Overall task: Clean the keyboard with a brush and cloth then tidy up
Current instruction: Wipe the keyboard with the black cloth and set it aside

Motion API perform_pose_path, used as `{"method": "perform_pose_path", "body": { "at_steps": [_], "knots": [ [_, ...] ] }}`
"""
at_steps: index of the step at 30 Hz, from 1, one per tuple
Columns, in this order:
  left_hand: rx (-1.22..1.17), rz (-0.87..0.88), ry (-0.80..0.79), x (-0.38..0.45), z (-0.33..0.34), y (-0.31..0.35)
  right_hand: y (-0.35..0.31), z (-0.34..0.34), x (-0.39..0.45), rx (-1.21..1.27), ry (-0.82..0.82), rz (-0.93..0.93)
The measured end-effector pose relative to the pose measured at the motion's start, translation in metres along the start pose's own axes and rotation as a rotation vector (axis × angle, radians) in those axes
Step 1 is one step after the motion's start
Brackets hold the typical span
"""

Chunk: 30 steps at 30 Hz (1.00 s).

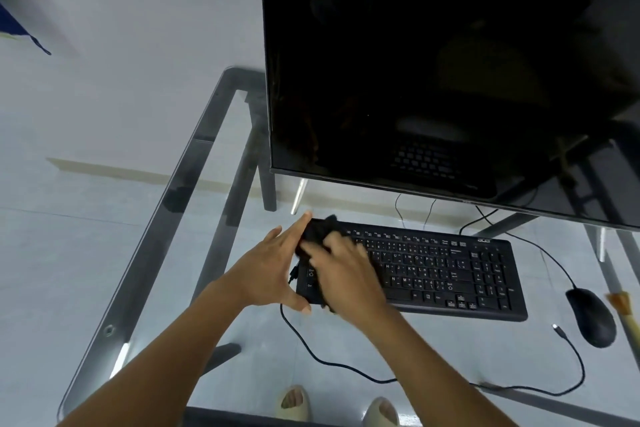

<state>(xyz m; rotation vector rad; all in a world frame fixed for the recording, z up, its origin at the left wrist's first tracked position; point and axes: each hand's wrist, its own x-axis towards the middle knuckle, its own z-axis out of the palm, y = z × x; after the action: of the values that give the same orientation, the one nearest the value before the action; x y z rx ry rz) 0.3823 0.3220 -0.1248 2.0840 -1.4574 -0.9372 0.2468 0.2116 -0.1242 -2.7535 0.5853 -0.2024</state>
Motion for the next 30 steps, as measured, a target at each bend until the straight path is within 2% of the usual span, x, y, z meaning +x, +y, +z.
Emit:
{"method": "perform_pose_path", "body": {
  "at_steps": [1,4,5,7,9,10,13,15,16,18,19,20,21,23,24,25,27,29,30],
  "knots": [
    [-0.003,-0.005,-0.003,0.001,0.0,-0.001,0.013,-0.005,0.008,0.014,0.034,0.056],
    [-0.006,-0.007,-0.011,0.002,0.002,-0.005,0.037,-0.015,0.022,0.071,0.194,0.502],
    [-0.007,-0.013,-0.013,0.002,0.003,-0.006,0.026,-0.013,0.023,0.046,0.175,0.512],
    [-0.014,-0.047,-0.02,0.0,0.001,-0.005,-0.01,-0.004,0.016,0.025,0.081,0.292],
    [-0.004,-0.074,-0.028,0.0,0.001,-0.004,-0.017,-0.001,0.007,0.031,-0.021,0.065],
    [-0.004,-0.074,-0.029,0.001,0.001,-0.004,-0.004,-0.005,0.009,0.052,-0.032,0.064],
    [-0.012,-0.037,-0.025,0.003,0.0,-0.004,0.04,-0.013,0.02,0.057,0.129,0.364],
    [-0.012,-0.021,-0.02,0.001,-0.002,0.001,0.027,-0.007,0.019,0.022,0.113,0.431],
    [-0.01,-0.027,-0.02,-0.001,-0.004,0.003,0.008,-0.002,0.017,0.046,0.064,0.364],
    [0.003,-0.036,-0.017,-0.001,-0.004,0.004,-0.02,0.003,0.001,0.053,-0.085,0.078],
    [0.013,-0.035,-0.014,0.0,-0.003,0.003,-0.019,0.004,-0.007,0.027,-0.142,-0.051],
    [0.022,-0.039,-0.013,0.001,-0.003,0.002,-0.008,0.001,-0.009,0.017,-0.133,-0.097],
    [0.023,-0.051,-0.02,0.001,-0.002,0.0,0.009,-0.001,-0.008,0.022,-0.081,-0.037],
    [0.024,-0.081,-0.034,0.001,-0.003,0.0,0.039,-0.005,-0.006,0.059,0.135,0.264],
    [0.031,-0.081,-0.032,0.001,-0.003,0.0,0.043,-0.006,-0.008,0.086,0.196,0.399],
    [0.037,-0.08,-0.029,0.001,-0.002,0.0,0.035,-0.003,-0.009,0.094,0.2,0.455],
    [0.042,-0.082,-0.017,0.0,-0.002,0.001,0.003,0.008,-0.017,0.067,0.127,0.333],
    [0.069,-0.064,0.003,0.0,-0.002,0.003,-0.02,0.013,-0.036,0.041,-0.004,0.04],
    [0.083,-0.055,0.007,0.0,-0.003,0.005,-0.017,0.009,-0.041,0.043,-0.061,-0.035]
  ]
}}
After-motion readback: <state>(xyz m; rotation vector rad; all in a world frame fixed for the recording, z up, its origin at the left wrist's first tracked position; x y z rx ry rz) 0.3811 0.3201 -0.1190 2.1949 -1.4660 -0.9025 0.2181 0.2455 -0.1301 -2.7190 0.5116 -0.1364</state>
